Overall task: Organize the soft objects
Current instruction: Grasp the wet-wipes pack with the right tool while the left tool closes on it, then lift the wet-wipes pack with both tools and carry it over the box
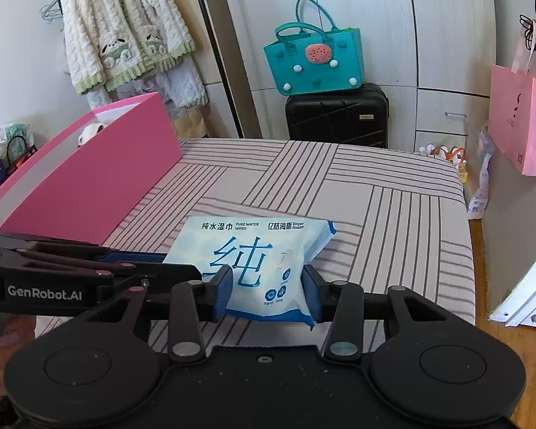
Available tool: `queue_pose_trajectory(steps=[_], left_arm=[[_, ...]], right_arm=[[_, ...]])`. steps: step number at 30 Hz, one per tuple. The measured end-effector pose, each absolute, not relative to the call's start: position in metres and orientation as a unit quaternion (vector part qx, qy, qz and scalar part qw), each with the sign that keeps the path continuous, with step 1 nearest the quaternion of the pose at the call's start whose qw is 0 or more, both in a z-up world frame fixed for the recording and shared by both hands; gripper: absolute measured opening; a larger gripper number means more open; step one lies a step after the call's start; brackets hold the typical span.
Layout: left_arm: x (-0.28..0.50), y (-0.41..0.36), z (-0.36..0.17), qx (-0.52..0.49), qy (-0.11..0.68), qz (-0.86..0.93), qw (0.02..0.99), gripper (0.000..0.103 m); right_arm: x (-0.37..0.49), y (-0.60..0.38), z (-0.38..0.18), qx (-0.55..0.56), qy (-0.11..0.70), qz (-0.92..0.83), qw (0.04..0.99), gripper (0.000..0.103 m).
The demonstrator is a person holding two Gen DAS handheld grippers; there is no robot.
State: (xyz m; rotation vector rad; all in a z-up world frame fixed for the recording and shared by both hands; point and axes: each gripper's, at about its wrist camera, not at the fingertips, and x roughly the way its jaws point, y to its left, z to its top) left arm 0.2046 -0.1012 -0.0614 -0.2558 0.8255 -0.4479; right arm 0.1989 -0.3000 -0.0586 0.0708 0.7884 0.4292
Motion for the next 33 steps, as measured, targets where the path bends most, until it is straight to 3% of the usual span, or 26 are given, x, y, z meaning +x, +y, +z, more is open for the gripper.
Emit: queue_pose_trajectory(steps=[15,33], left_arm=[[0.164,-0.072,-0.039,-0.108,0.43,-0.274,0.853,0.034],[0.102,-0.014,0.011,-0.073,0.392,-0.286,0.871,0.034]], right_arm=[[0.151,-0.281,-0.029,0.013,0.387,0.232,0.892,0.055],[0.083,-0.23,0.027,-0.046,0.352,0.305,0.884,0.06]])
